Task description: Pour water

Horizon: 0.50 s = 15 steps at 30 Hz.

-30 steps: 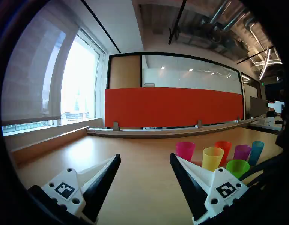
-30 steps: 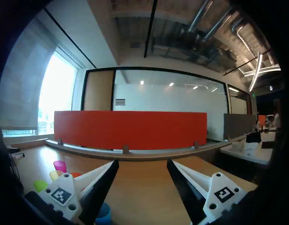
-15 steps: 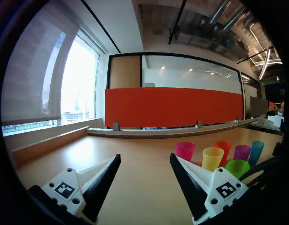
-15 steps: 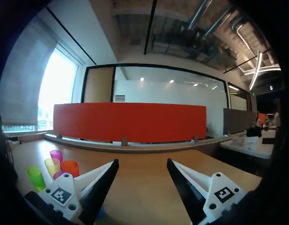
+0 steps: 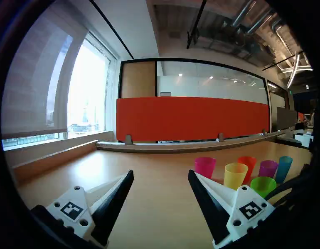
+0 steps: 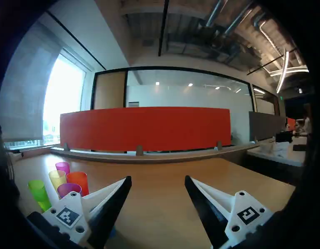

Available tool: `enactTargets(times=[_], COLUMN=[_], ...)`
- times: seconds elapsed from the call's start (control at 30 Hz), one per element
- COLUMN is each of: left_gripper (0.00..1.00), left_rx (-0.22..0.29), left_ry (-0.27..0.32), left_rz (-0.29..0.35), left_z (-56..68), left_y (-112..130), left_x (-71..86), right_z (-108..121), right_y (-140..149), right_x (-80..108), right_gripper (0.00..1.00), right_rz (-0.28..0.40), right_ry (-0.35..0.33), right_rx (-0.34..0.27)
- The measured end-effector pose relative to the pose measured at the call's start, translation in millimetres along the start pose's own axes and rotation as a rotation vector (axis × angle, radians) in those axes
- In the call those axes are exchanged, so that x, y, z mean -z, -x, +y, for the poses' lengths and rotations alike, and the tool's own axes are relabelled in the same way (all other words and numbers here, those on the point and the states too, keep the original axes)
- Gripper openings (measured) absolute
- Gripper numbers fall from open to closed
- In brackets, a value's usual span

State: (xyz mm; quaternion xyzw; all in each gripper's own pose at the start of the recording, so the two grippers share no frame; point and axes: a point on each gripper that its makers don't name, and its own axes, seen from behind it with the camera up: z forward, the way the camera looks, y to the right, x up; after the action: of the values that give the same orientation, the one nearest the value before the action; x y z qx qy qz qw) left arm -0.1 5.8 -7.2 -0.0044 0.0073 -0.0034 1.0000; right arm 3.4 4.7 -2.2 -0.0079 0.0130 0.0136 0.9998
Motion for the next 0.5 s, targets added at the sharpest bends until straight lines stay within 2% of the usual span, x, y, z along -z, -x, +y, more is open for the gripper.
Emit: enactTargets(times=[0.5], left_gripper=[0.97], left_rx=[0.000], left_ry=[0.000], left_rz=[0.000], left_z=[0.1], left_y=[0.4], left_x=[0.3], right_z=[-5.5], right_y=[7.9], right_x=[-0.3], right_gripper=[1.00], right_rz=[-0.019], right_ry=[-0.028], right_rx=[0.013])
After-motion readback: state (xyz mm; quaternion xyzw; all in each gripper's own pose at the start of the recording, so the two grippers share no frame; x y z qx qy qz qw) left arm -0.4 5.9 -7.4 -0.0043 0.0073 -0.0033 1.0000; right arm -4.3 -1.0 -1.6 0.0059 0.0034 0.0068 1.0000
